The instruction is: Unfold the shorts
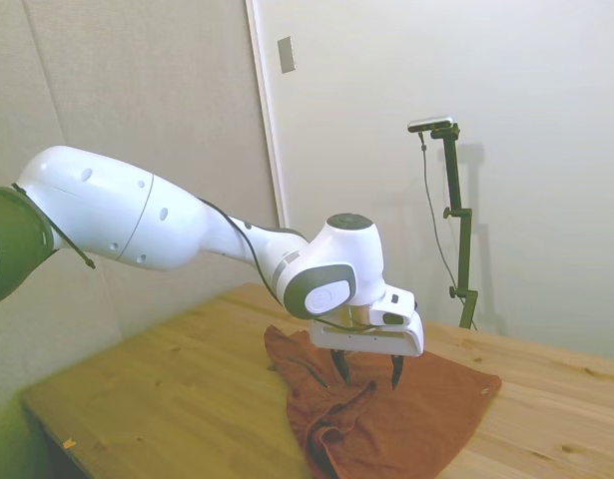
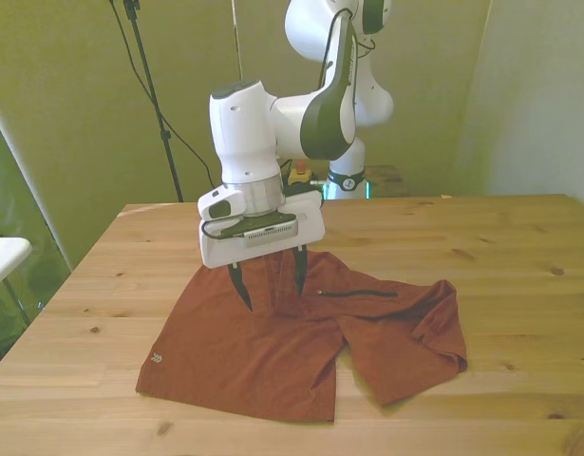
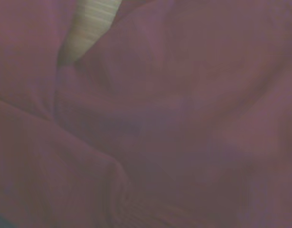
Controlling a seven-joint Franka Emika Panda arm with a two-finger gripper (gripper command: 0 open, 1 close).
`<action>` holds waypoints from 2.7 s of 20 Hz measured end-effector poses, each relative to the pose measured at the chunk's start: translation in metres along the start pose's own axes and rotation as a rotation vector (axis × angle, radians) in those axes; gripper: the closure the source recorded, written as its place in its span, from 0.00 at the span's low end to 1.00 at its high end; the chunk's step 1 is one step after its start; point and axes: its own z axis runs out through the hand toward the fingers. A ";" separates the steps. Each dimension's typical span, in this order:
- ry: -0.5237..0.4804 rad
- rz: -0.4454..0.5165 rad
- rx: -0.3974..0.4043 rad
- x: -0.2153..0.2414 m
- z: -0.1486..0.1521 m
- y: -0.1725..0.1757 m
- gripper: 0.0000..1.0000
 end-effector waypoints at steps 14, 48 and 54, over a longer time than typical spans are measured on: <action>-0.033 -0.013 0.002 -0.005 0.021 -0.009 1.00; 0.014 -0.167 -0.050 -0.099 -0.054 -0.099 1.00; -0.045 -0.304 -0.070 -0.199 -0.043 -0.133 1.00</action>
